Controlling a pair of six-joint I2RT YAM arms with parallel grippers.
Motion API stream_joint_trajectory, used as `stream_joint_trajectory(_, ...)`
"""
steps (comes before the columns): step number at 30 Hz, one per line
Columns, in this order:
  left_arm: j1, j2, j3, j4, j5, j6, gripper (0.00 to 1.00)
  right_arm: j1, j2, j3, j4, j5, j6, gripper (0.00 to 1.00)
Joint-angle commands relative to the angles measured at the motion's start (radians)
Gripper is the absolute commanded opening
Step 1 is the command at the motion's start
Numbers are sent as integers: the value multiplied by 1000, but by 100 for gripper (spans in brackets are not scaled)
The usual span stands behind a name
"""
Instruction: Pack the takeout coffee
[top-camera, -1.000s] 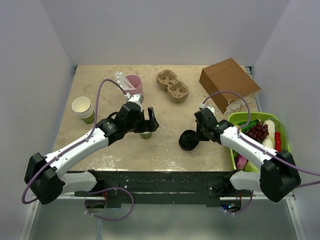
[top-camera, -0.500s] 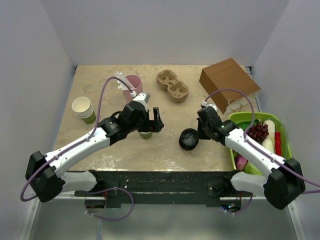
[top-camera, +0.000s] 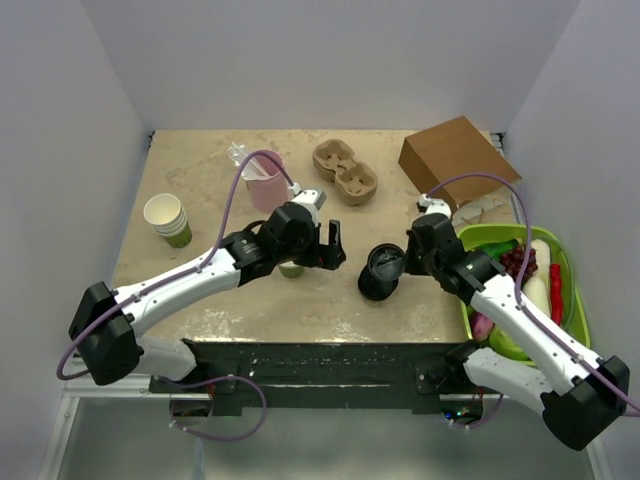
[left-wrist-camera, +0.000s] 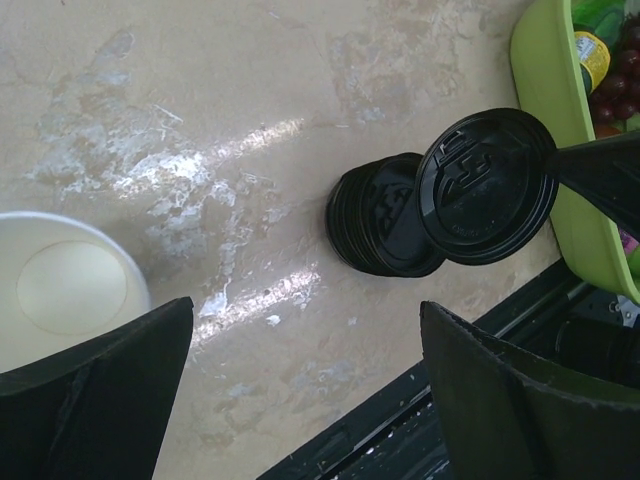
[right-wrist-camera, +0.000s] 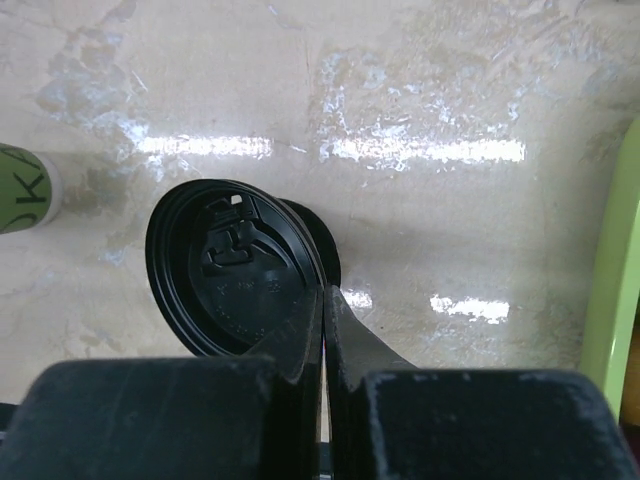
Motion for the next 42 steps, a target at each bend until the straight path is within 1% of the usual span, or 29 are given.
stream_joint_trajectory(1,-2,13,42,95,100,42,100,-4,-41,66,-19,22,-42,0)
stream_joint_trajectory(5,-2,20,34,162,233,52,100,-1,-76,94,18,-100,-85,0)
stream_joint_trajectory(6,-2,21,31,185,250,53,100,-2,-83,95,30,-175,-104,0)
stream_joint_trajectory(10,-2,30,30,208,278,35,99,-4,-100,112,79,-341,-128,0)
stream_joint_trajectory(13,-2,46,33,199,258,13,90,-2,-100,122,107,-432,-148,0)
stream_joint_trajectory(16,-2,53,34,196,232,-7,67,-2,-105,112,148,-482,-153,0)
stream_joint_trajectory(17,-4,53,38,195,228,-14,48,-2,-104,111,156,-487,-153,0)
stream_joint_trajectory(19,-4,50,38,199,223,-39,34,-2,-94,111,154,-483,-151,0)
stream_joint_trajectory(20,-4,41,36,208,225,-46,22,-2,-91,111,153,-465,-151,0)
stream_joint_trajectory(22,-4,26,12,248,212,-72,13,-2,-87,106,156,-466,-182,0)
stream_joint_trajectory(23,-4,14,7,251,205,-82,5,-4,-91,99,170,-443,-191,0)
stream_joint_trajectory(24,-4,7,2,248,202,-91,2,-2,-108,94,185,-437,-200,3)
stream_joint_trajectory(25,-4,3,2,242,188,-100,0,-4,-119,88,215,-429,-211,12)
stream_joint_trajectory(26,-2,-8,4,235,180,-106,0,-2,-126,88,228,-426,-232,15)
stream_joint_trajectory(27,-2,-13,4,218,174,-111,0,-4,-137,92,236,-434,-246,22)
stream_joint_trajectory(28,-2,-20,4,209,165,-116,0,-2,-154,106,252,-446,-265,43)
stream_joint_trajectory(29,1,-26,7,195,159,-119,0,-2,-165,114,262,-454,-286,51)
stream_joint_trajectory(31,20,-29,34,127,171,-117,0,-2,-206,108,333,-502,-323,58)
stream_joint_trajectory(32,36,-25,51,92,183,-114,0,-2,-223,91,370,-545,-382,60)
stream_joint_trajectory(33,75,-22,89,13,194,-113,0,-1,-241,71,418,-593,-398,61)
stream_joint_trajectory(34,103,-17,109,-33,236,-108,0,-2,-260,22,511,-630,-416,64)
stream_joint_trajectory(35,131,-13,128,-81,261,-102,0,-1,-290,-2,570,-651,-438,87)
stream_joint_trajectory(36,181,-14,155,-160,284,-94,0,2,-303,-24,625,-674,-459,98)
stream_joint_trajectory(37,201,-22,166,-199,303,-77,0,11,-307,-50,715,-752,-490,98)
stream_joint_trajectory(38,218,-26,195,-282,297,-65,0,21,-295,-50,743,-772,-563,98)
stream_joint_trajectory(39,238,-29,215,-329,284,-54,0,34,-280,-37,739,-794,-616,98)
stream_joint_trajectory(40,249,-29,238,-375,284,-24,0,74,-260,9,690,-826,-674,98)
stream_joint_trajectory(41,258,-25,281,-463,295,-10,0,103,-202,32,655,-823,-822,98)
stream_joint_trajectory(42,275,-20,301,-509,304,-1,0,138,-177,58,609,-814,-908,98)
